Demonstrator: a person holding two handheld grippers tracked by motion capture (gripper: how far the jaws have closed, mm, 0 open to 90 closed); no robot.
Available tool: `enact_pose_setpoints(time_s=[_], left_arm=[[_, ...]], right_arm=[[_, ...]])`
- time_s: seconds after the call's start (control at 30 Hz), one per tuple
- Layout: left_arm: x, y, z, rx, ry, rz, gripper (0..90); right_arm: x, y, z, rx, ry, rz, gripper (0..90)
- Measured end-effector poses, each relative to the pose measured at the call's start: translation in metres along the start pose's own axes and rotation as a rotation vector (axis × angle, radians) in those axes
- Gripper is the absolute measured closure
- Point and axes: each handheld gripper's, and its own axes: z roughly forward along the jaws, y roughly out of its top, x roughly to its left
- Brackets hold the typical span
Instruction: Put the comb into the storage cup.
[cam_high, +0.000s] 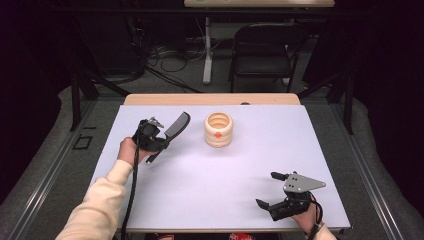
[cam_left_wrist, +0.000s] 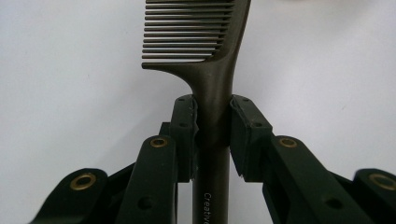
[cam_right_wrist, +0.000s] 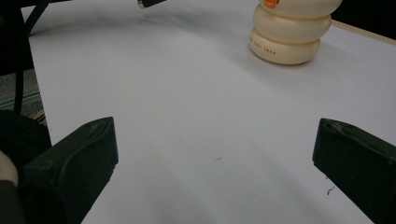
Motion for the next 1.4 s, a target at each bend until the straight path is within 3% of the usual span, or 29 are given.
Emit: enact_pose_setpoints(time_s=[0.7, 1.4], left_arm=[[-0.0057, -0.0056, -0.0052, -0.120, 0.003, -0.040, 72.7], [-0.0066, -0.0069, -0.0062, -0.207, 0.000, -0.084, 72.7]], right_arm=[[-0.0003, -0.0001, 0.0006, -0.002, 0.003, 0.001, 0.0], [-0.0006, -0.0003, 0.0013, -0.001, 0.006, 0.002, 0.0]])
